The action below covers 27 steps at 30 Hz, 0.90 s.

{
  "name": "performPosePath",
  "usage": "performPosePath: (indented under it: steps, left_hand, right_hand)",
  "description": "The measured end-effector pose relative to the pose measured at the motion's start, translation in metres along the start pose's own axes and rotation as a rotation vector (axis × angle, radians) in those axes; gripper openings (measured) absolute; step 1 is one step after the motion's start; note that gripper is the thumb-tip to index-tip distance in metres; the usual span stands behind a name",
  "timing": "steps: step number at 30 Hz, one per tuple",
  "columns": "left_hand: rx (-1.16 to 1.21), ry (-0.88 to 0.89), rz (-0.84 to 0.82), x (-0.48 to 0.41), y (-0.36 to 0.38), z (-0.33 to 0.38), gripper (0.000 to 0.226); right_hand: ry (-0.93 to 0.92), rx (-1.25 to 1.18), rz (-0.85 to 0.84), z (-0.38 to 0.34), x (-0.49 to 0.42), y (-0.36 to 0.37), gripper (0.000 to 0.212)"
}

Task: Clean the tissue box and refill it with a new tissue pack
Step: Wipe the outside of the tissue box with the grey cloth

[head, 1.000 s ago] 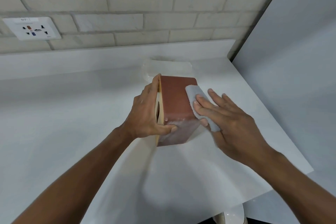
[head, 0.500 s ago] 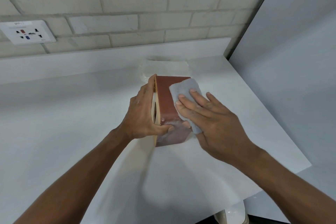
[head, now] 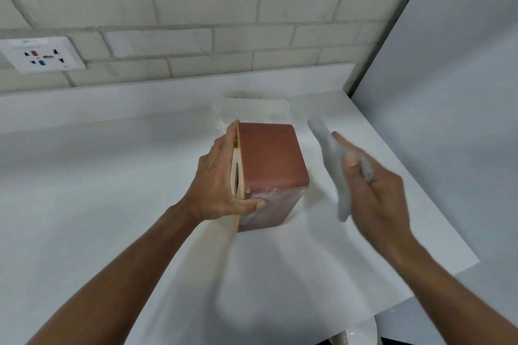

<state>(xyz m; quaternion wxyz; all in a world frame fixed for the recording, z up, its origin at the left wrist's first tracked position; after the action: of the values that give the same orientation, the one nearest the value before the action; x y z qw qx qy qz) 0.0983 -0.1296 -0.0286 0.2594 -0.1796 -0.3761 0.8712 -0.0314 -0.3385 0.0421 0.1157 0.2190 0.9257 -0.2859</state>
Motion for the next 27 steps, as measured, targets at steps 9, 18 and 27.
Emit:
performPosePath:
  steps: [9, 18, 27]
  left_hand:
    - [-0.043, 0.006, 0.012, 0.001, 0.0, 0.001, 0.144]
    - [-0.036, 0.008, 0.012, 0.001, -0.001, 0.002, 0.139]
    - [-0.024, -0.01, 0.017, 0.001, 0.0, 0.004, 0.144]
  right_hand:
    - [-0.245, 0.293, -0.188, 0.0, 0.006, 0.037, 0.041]
    - [-0.426, 0.426, -0.286, -0.011, 0.013, 0.044, 0.042]
    - [-0.381, 0.342, -0.227, -0.008, 0.008, 0.038, 0.037]
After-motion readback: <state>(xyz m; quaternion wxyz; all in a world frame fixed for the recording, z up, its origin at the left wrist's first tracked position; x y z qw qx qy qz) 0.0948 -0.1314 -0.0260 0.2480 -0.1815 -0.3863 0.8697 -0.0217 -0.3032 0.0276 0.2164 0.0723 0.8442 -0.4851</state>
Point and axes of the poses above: each hand's wrist, its own x-axis away from the middle knuckle, its own y-axis out of the palm, z = x × y, the point moved 4 cm from there along -x, towards the middle knuckle, and after that the axes turned 9 degrees about -x, right-handed, at the moved point
